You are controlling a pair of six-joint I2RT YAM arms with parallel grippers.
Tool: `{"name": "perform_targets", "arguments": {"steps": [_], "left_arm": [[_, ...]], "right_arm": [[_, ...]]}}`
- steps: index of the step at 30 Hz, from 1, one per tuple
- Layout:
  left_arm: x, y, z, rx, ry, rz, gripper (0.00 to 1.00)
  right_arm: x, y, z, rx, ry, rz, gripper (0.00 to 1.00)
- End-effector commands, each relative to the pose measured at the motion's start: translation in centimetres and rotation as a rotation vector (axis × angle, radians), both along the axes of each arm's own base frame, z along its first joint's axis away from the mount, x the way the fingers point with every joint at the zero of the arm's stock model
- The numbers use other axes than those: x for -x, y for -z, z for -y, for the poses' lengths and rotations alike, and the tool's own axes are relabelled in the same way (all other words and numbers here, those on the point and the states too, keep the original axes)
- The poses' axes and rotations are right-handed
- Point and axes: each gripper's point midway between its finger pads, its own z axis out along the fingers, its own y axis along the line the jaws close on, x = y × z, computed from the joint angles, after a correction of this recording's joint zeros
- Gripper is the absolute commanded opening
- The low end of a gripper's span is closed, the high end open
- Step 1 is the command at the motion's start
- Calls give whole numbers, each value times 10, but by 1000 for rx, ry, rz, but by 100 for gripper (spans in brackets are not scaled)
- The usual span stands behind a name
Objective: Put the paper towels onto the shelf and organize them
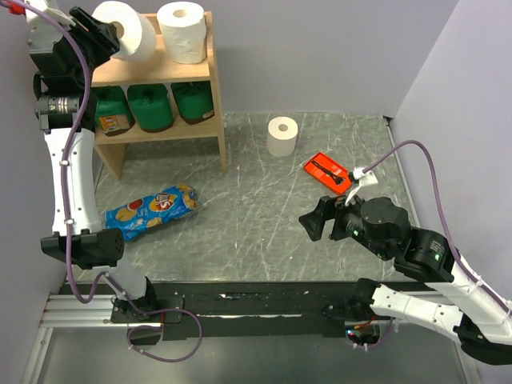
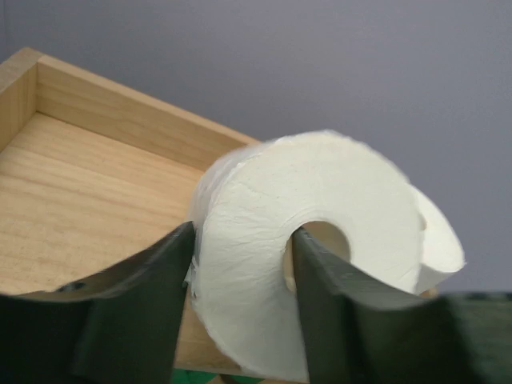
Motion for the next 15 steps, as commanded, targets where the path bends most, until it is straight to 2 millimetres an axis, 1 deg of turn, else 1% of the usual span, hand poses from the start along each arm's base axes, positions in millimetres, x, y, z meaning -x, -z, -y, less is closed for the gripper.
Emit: {"name": "perform_targets", "arguments": {"steps": [1, 3, 7, 9, 11, 12, 13, 14, 15], "left_arm": [[26, -58, 5, -4, 14, 161, 63], [28, -64, 7, -4, 24, 178, 70], [31, -70, 13, -14, 54, 204, 76], [30, -68, 12, -19, 50, 198, 79], [31, -64, 10, -26, 36, 182, 80], [37, -67, 10, -33, 32, 188, 80], [35, -58, 10, -42, 30, 166, 81], [38, -57, 10, -46, 29, 165, 81], [48, -61, 9, -55, 24, 177, 81]], "right_arm": [[-3, -15, -5, -50, 2, 23, 99], [-3, -15, -5, -49, 0, 25, 100], [-4, -20, -6, -52, 2, 32, 100], [-5, -23, -8, -57, -7, 37, 100], [-5, -23, -9, -48, -11, 36, 100], [-6, -26, -9, -45, -11, 40, 100], [-6, -28, -10, -44, -14, 41, 99], [-6, -29, -11, -44, -17, 42, 100], [-7, -31, -13, -45, -21, 44, 100]]}}
